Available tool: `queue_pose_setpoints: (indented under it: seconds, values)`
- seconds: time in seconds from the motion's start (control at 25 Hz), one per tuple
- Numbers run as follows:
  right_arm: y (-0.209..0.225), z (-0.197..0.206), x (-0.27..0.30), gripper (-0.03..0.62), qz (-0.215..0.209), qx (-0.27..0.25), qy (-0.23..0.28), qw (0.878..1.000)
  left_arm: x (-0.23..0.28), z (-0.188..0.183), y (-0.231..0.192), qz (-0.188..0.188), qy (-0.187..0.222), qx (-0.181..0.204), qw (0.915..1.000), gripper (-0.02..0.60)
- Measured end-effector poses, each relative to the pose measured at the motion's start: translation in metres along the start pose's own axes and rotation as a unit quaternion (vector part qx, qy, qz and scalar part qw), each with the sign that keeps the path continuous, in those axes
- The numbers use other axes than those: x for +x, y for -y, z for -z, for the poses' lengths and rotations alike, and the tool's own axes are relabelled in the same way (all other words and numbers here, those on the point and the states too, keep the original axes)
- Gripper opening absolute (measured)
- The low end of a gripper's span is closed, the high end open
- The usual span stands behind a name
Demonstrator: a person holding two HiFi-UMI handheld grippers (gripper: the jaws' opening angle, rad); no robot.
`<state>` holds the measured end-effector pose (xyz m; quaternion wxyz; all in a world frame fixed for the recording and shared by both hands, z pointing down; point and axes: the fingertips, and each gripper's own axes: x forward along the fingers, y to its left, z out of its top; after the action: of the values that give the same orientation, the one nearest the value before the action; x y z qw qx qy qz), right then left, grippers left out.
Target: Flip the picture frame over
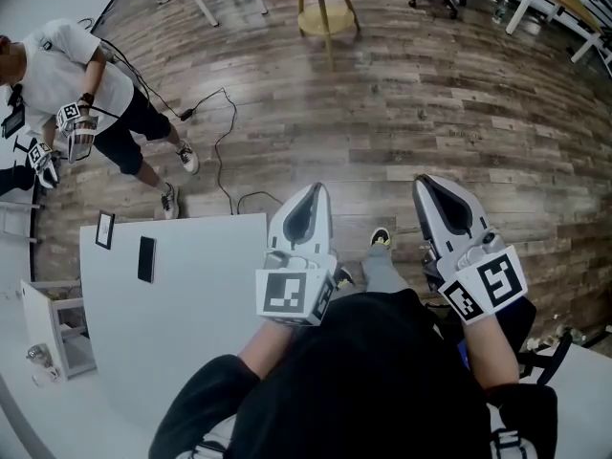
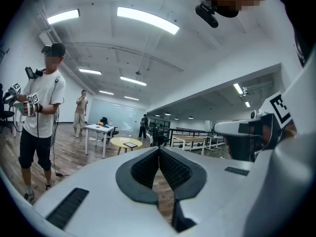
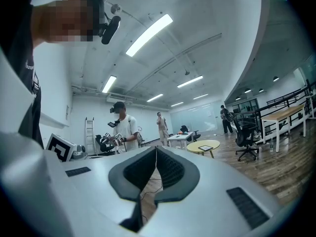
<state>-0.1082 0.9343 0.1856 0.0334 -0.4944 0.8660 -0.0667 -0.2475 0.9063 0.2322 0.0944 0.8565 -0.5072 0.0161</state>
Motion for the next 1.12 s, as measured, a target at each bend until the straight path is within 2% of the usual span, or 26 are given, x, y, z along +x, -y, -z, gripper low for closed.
queue_pose_setpoints:
  seconds: [0.32, 0.64, 1.12]
  values:
    - [0.068, 0.003, 0.047, 0.018, -0.025, 0.009, -0.003, 1.0, 0.077, -0.005, -0.003, -0.018, -0.003, 0.01, 0.9998, 0.023]
    - [0.152, -0.003, 0.078, 0.018, -0.042, 0.02, -0.003, 0.999, 0.164, -0.009, 0.019, -0.017, -0.016, 0.028, 0.9993, 0.023]
    - [0.207, -0.002, 0.108, 0.018, -0.041, 0.035, -0.007, 0.999, 0.225, -0.012, 0.016, -0.02, -0.035, 0.043, 0.9983, 0.023]
